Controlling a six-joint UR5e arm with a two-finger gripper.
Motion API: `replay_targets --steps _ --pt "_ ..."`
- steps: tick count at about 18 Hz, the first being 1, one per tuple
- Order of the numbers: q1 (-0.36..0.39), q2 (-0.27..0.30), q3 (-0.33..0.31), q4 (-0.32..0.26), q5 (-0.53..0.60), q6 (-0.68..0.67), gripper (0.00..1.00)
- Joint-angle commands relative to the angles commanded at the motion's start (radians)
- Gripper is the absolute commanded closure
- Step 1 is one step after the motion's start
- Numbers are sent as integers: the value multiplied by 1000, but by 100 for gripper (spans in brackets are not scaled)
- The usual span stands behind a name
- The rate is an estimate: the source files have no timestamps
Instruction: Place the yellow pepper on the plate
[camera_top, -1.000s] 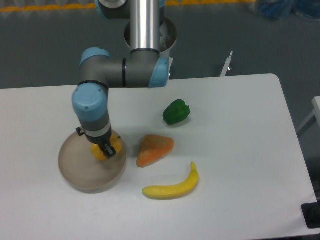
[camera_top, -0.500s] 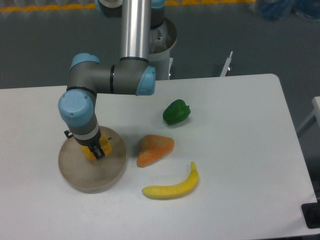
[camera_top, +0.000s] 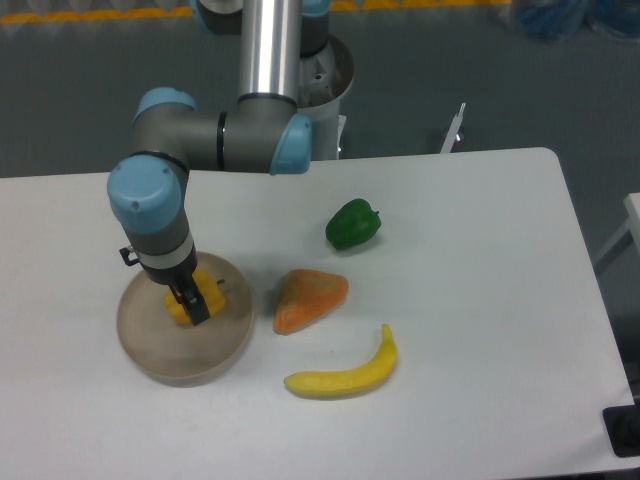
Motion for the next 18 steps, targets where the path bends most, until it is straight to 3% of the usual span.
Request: replay_targets --steps 7,18 --pt "190 25 31 -9 9 72 0" --pt "497 38 25 -9 9 432 0"
